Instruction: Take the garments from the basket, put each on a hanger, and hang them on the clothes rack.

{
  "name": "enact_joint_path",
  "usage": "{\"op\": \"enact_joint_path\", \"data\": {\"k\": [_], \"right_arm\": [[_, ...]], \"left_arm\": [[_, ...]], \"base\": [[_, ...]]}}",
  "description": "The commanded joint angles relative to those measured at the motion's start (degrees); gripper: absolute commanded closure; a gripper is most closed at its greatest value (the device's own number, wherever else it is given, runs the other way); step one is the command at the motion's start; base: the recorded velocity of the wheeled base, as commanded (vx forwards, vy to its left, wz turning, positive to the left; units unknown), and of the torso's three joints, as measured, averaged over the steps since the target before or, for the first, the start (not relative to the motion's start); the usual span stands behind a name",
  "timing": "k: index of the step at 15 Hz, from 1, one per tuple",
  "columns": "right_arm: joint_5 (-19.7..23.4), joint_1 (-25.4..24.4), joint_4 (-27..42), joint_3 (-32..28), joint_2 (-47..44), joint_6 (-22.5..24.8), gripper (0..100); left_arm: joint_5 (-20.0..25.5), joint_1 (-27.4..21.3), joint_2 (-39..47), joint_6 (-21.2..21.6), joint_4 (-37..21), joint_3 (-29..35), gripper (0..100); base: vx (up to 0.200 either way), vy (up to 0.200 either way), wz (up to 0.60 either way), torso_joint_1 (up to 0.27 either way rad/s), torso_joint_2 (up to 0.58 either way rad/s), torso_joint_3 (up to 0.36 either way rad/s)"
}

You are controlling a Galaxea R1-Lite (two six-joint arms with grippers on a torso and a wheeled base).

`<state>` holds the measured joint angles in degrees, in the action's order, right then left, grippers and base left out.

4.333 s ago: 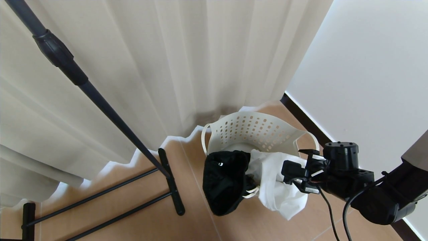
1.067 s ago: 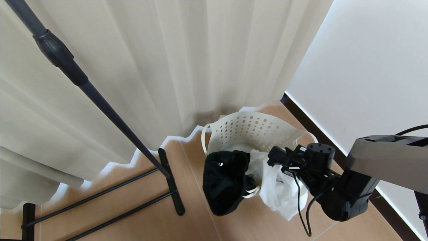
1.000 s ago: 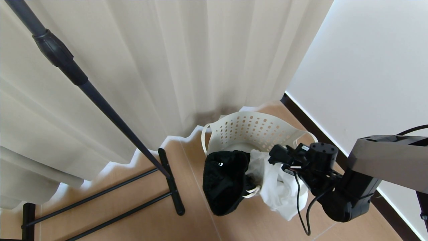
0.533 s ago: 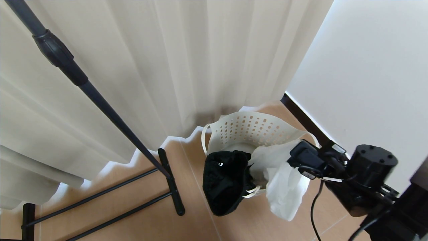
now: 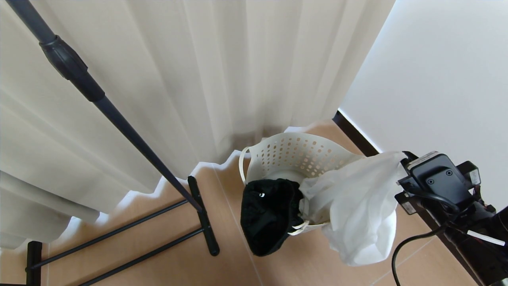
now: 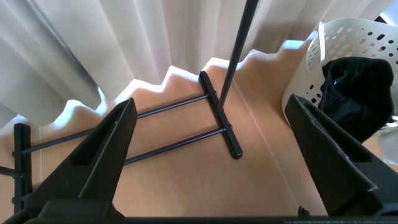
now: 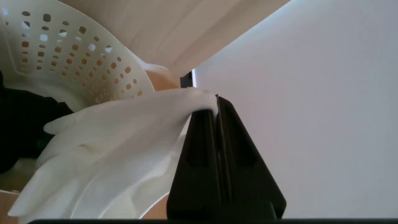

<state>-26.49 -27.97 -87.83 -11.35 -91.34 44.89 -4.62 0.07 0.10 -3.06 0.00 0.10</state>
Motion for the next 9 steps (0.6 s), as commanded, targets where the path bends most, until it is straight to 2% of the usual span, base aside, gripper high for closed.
{"op": "enact_joint_path", "data": {"k": [1,9], "right_arm": [[0.04,-0.07,-0.15,0.89,0.20,0.03,100],[-0.05,-0.07,-0.41,0.71,-2.52,0.29,100]], "left_arm": [[0.05,0.01,-0.01,-0.02,0.00,-0.01,0],[0.05,0.01,-0.01,-0.19,0.00,0.08,0]], "base": [[0.000,0.000,0.00,0.000,0.00,0.000],[0.000,0.000,0.00,0.001,0.00,0.012]]}}
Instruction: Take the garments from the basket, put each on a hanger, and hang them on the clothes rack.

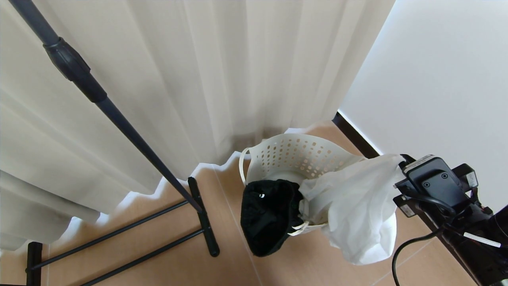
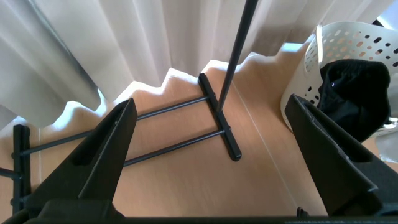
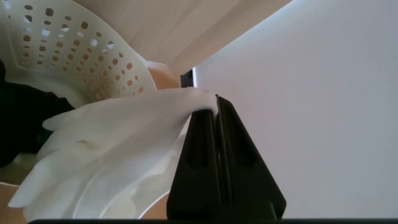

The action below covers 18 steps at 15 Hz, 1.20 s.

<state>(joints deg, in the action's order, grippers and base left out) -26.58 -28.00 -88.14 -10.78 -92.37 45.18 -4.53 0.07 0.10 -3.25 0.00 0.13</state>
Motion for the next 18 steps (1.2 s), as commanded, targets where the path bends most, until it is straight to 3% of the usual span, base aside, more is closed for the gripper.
{"op": "enact_joint_path", "data": {"k": [1,12,18], "right_arm": [[-0.06,-0.04,-0.28,0.14,-1.85,0.00,100],[0.30,0.05,-0.10,1.11,-1.15,0.09,100],[0.30,-0.04,-0.02,1.28,-1.24,0.09,100]], "left_arm": [[-0.04,0.01,-0.01,0.00,0.00,0.04,0],[-0.04,0.01,-0.01,-0.08,0.00,0.04,0],[-0.04,0.01,-0.01,-0.08,0.00,0.04,0]], "base": [[0.000,0.000,0.00,0.002,0.01,0.149],[0.000,0.000,0.00,0.001,0.00,0.195],[0.000,0.000,0.00,0.043,-0.33,-0.085]]}}
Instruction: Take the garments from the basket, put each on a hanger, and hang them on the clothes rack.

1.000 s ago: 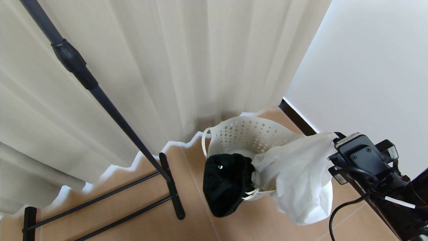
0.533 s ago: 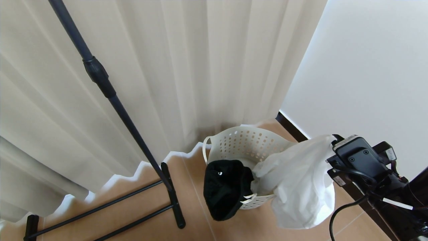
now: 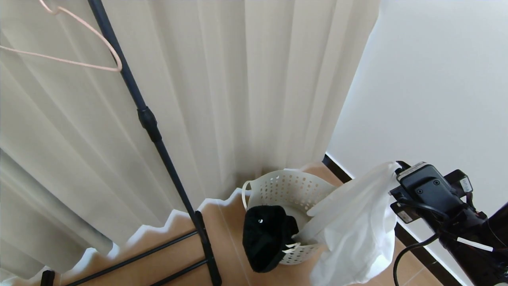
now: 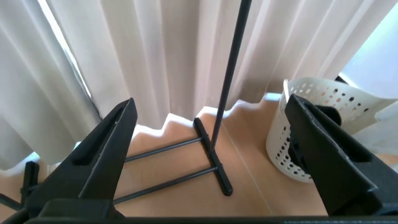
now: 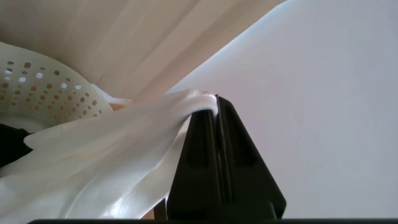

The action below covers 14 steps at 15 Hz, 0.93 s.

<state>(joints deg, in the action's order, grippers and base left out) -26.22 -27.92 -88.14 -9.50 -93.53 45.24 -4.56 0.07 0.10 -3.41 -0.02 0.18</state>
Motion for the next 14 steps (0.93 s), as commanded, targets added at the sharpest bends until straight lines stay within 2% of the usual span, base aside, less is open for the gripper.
{"op": "enact_joint_path", "data": {"k": [1,7,14], "right_arm": [[0.03,-0.12,-0.02,0.00,-0.17,0.02,100],[-0.06,-0.12,-0.02,0.09,-0.34,0.02,100],[0.03,-0.47,-0.19,1.15,-0.52,0.02,100]], "left_arm": [[-0.01,0.01,-0.01,-0.01,0.02,-0.01,0],[-0.01,0.01,-0.01,-0.01,0.02,-0.01,0],[-0.01,0.01,-0.01,-0.01,0.02,-0.01,0]], "base": [[0.000,0.000,0.00,0.095,-0.45,-0.159],[0.000,0.000,0.00,0.124,-0.47,-0.147],[0.000,0.000,0.00,0.177,-0.51,-0.128]]}}
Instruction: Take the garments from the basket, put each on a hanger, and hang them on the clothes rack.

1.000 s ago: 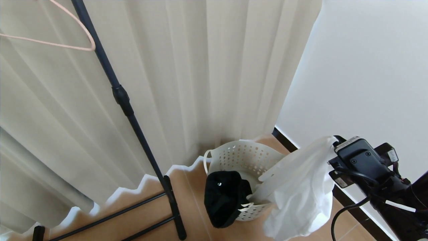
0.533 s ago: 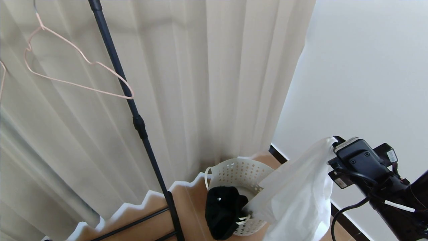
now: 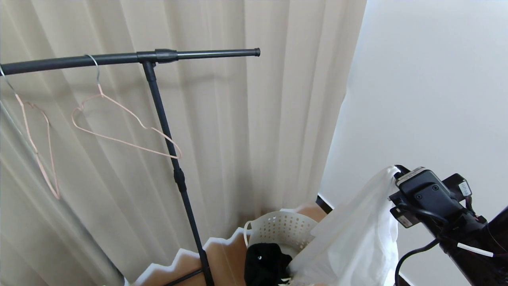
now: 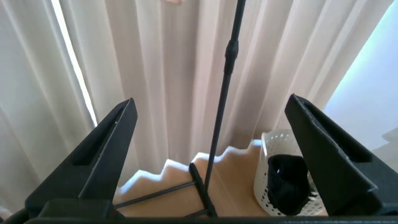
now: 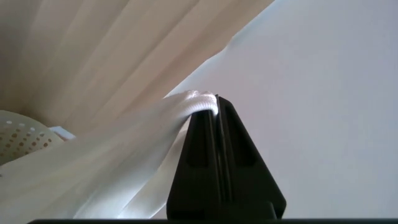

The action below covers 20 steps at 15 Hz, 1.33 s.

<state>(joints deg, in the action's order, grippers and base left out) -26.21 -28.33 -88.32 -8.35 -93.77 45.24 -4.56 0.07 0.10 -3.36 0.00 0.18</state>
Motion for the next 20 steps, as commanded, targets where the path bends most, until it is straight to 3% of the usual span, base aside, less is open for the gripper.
{"op": "enact_joint_path", "data": {"k": [1,10,20], "right_arm": [[0.02,-0.15,-0.01,0.00,-0.27,0.02,100],[0.02,-0.15,-0.10,0.35,0.17,0.02,100],[0.02,-0.15,-0.19,0.79,-0.01,0.11,100]], "left_arm": [[-0.01,0.01,-0.01,-0.06,0.00,-0.01,0],[-0.27,0.01,-0.01,0.11,0.00,-0.01,0],[-0.36,0.01,-0.01,0.02,0.00,-0.01,0]], "base": [[0.000,0.000,0.00,0.203,-0.52,-0.134],[0.000,0.000,0.00,0.240,-0.57,-0.261],[0.000,0.000,0.00,0.174,-0.38,-0.362]]}}
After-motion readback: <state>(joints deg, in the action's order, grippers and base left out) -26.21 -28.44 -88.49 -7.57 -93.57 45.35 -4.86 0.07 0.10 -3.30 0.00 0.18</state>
